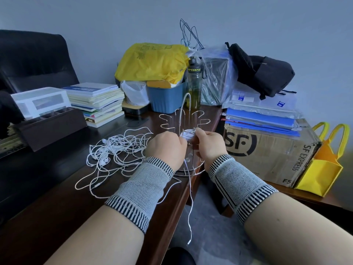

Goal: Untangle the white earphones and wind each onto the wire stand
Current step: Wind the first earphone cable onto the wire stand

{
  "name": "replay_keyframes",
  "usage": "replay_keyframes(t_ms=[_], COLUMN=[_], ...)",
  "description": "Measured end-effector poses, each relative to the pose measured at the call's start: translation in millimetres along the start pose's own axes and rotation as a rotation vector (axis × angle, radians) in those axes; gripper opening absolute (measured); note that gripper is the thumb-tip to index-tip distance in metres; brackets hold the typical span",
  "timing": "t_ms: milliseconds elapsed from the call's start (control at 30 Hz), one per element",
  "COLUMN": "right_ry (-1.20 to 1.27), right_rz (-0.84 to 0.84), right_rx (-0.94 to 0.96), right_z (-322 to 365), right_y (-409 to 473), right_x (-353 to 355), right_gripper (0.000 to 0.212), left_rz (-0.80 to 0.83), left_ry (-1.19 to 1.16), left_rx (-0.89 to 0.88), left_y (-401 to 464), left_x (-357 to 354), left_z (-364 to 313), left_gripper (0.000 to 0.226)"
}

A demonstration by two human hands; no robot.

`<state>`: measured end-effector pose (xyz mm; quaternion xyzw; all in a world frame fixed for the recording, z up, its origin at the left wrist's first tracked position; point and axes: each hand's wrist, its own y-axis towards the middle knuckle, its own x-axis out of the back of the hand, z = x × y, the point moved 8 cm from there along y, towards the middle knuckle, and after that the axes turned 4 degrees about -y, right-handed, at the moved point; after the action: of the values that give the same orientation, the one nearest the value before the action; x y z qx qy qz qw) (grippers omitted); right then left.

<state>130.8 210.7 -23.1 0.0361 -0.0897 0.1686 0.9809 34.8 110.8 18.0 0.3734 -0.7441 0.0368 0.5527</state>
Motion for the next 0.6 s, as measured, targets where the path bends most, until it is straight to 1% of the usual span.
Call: replay_keyframes(t_ms=[200, 267, 333, 367, 433, 500, 567, 600], right_ry=[0.048, 0.050, 0.040, 0.019, -0.101, -0.222, -0.289, -0.309], right_rz=[-0.028, -0.048, -0.040, -0.022, -0.005, 0.017, 0.053, 0.062], right_rx=[0.019, 0.056, 0.139, 0.208, 0.414, 0.587, 0.679, 0.704], right_z=[-5, -7, -6, -4, 6, 13, 14, 14], right_y=[1, -1, -8, -12, -23, -34, -40, -41], right_x=[2, 4, 7, 8, 9, 5, -2, -5], right_gripper=[0.034, 0.022, 0.010, 0.013, 0.028, 0.039, 0.042, 0.044], left_rz=[0.033, 0.039, 0.041, 0.040, 0.053, 0.095, 0.128, 0.134], left_ry=[-0.096, -0.107, -0.120, -0.129, -0.130, -0.085, -0.026, 0.004], left_rx=[-0.047, -0.085, -0.128, -0.148, -0.196, -0.252, -0.291, -0.296], left_y=[-11, -14, -15, -16, -19, -24, -28, -29], left_x=[-1, -3, -4, -5, -6, -10, -15, -17], left_z=[5, 7, 8, 8, 5, -2, -6, -7], left_gripper=[0.046, 0.046, 0.046, 0.045, 0.040, 0.025, 0.008, 0.007])
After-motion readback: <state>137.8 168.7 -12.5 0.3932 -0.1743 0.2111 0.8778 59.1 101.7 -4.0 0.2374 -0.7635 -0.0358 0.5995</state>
